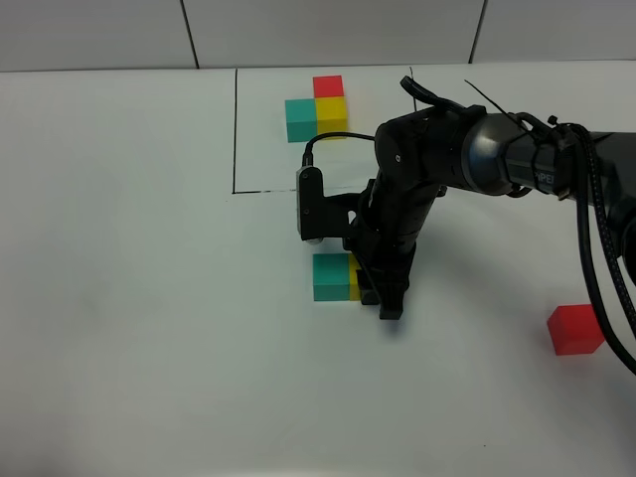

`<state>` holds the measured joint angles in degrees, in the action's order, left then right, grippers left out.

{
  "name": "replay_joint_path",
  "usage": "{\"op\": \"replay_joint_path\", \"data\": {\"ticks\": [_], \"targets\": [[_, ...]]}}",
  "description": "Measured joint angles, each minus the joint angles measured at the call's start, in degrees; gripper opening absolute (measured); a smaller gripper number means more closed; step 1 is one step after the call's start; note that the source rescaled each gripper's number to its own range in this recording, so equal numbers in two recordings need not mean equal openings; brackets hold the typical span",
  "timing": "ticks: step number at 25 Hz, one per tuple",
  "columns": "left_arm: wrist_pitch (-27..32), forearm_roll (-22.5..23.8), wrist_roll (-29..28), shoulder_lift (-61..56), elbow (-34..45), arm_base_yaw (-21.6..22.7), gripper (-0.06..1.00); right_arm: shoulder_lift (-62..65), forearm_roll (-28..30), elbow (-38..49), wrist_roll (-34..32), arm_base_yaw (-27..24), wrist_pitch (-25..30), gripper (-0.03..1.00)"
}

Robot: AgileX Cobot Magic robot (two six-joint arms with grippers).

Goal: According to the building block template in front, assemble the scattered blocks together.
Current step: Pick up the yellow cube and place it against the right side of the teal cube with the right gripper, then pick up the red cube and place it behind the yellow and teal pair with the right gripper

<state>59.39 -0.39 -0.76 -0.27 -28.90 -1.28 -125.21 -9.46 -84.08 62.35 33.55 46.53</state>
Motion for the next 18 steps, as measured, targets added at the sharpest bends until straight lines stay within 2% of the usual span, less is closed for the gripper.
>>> {"op": "replay_joint_path", "data": {"ticks": [2, 4, 7, 10, 13, 15, 18], "targets": [[0.0, 0.0, 0.0, 0.0, 0.0, 0.0, 0.79, 0.0, -0.4, 0.0, 0.0, -0.2, -0.1, 0.04], [0.0, 0.0, 0.0, 0.0, 0.0, 0.0, 0.79, 0.0, -0.9, 0.0, -0.3, -0.4, -0.1, 0.18], [0.0, 0.0, 0.0, 0.0, 0.0, 0.0, 0.79, 0.2, -1.1, 0.0, -0.5, -0.8, -0.3, 0.57], [0.0, 0.0, 0.0, 0.0, 0.0, 0.0, 0.79, 1.0, -0.7, 0.1, -1.7, -1.6, 0.3, 0.88], [0.0, 0.0, 0.0, 0.0, 0.0, 0.0, 0.79, 2.9, -0.4, 0.1, -4.1, -2.9, 2.7, 0.98], [0.0, 0.0, 0.1, 0.0, 0.0, 0.0, 0.79, 4.7, 0.4, 1.0, -6.9, -4.2, 3.2, 0.99], [0.0, 0.0, 0.1, 0.0, 0.0, 0.0, 0.79, 9.7, 2.0, 5.6, -12.2, -7.2, 0.7, 1.0]]}}
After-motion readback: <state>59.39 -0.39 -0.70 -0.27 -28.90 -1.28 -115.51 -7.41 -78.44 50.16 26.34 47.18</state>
